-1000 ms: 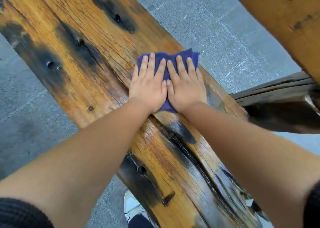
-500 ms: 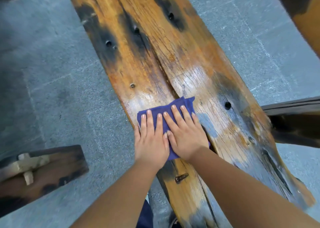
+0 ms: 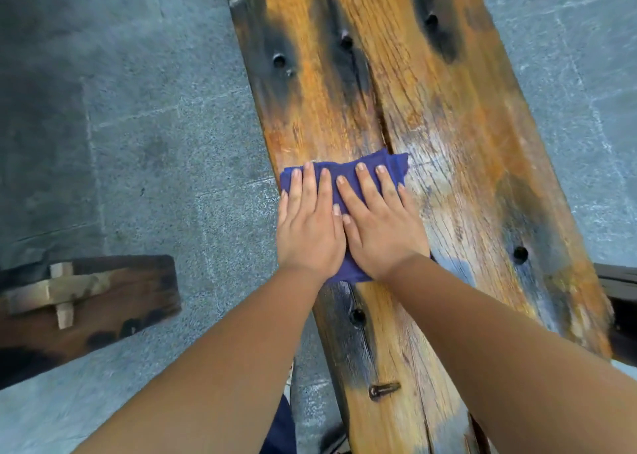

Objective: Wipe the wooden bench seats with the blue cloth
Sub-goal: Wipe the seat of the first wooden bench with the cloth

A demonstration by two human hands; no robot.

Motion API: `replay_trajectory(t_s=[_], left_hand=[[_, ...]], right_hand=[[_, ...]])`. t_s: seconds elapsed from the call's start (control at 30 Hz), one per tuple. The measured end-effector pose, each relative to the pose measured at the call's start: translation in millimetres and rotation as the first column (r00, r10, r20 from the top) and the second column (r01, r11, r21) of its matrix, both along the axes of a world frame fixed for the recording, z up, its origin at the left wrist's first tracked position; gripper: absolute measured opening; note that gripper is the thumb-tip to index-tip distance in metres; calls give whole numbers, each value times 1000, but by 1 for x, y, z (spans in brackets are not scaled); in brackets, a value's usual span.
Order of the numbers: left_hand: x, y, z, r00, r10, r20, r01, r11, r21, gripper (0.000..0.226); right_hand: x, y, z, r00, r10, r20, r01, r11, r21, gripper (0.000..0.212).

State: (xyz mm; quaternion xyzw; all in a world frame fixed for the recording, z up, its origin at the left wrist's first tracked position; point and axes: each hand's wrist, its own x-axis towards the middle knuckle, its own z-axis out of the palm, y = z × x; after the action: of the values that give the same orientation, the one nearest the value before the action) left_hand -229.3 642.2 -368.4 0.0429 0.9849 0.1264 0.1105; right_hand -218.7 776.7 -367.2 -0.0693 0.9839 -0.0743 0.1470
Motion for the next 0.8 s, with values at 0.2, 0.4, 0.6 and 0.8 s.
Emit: replay_trajectory(t_s=[0.2, 0.4, 0.6, 0.8], left_hand=[[-53, -4, 0, 998, 55, -18, -55, 998, -7, 61], [-108, -5, -1, 995, 91, -30, -92, 996, -22, 59], [-156, -5, -3, 991, 127, -42, -128, 991, -23, 60], [-214, -5, -3, 983, 174, -55, -175, 984, -25, 62]], right_hand=[[-60, -6, -2, 999, 29, -25, -30, 999, -23, 57], [-119, -9, -3, 999, 38, -31, -39, 998, -48, 57], [-171, -12, 0, 998, 59, -29, -60, 997, -41, 56], [-236, -13, 2, 994, 105, -38, -107, 993, -46, 56]])
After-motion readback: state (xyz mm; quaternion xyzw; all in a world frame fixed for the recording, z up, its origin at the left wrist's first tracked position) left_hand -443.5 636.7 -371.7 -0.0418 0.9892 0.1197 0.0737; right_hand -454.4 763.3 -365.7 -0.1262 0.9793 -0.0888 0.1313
